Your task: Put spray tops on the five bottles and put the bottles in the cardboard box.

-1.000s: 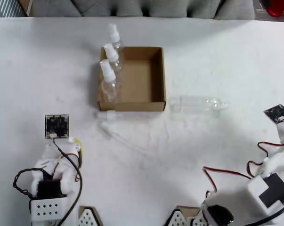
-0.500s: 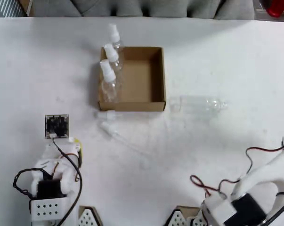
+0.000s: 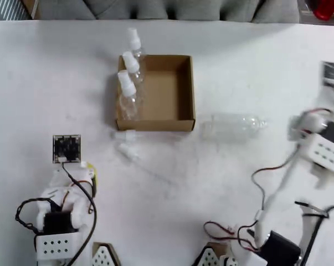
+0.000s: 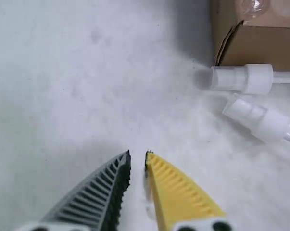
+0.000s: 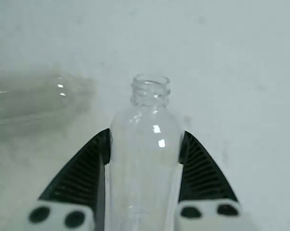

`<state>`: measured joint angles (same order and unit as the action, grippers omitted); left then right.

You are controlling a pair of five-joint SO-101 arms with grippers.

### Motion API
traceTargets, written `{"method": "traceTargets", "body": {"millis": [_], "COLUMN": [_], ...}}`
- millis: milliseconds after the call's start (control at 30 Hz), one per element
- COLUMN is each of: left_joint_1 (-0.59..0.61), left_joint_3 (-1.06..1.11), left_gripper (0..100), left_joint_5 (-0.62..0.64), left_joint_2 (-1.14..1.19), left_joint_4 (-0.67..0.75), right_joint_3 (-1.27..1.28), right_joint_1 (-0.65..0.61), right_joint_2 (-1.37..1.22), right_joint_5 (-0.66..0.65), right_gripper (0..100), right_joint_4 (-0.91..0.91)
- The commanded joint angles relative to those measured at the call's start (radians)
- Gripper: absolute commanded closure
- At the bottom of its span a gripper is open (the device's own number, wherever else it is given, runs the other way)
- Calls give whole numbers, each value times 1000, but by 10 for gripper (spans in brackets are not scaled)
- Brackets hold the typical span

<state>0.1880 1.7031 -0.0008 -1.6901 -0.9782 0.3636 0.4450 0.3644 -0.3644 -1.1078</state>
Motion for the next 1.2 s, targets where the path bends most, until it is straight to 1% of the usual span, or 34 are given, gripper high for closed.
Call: {"method": "traceTargets", "body": {"millis": [0,133,233,433,533,633,700,867,1167], "left_joint_1": [12,12,12,12,12,12,8,8,7], "left_joint_3": [-3,-3,-3,-3,-3,-3,-3,-3,-3], "left_gripper": [935,935,935,935,935,935,935,935,935], "left_joint_5": [-9,-9,-9,-9,-9,-9,-9,-9,-9], "left_joint_2": [12,13,13,13,13,13,12,12,12], "left_joint_4": [21,21,21,21,20,12,0,0,0], "right_joint_3": [-2,0,2,6,71,178,273,505,776], "right_joint_1": [-153,-214,-234,-269,-295,-358,-386,-421,-432], "right_joint_2": [42,53,116,325,429,530,598,762,943], "right_joint_5": [28,31,40,213,262,293,319,411,422], "right_gripper": [984,984,984,984,984,984,984,984,984], "right_joint_4": [18,70,41,-58,-54,-19,59,344,766]}}
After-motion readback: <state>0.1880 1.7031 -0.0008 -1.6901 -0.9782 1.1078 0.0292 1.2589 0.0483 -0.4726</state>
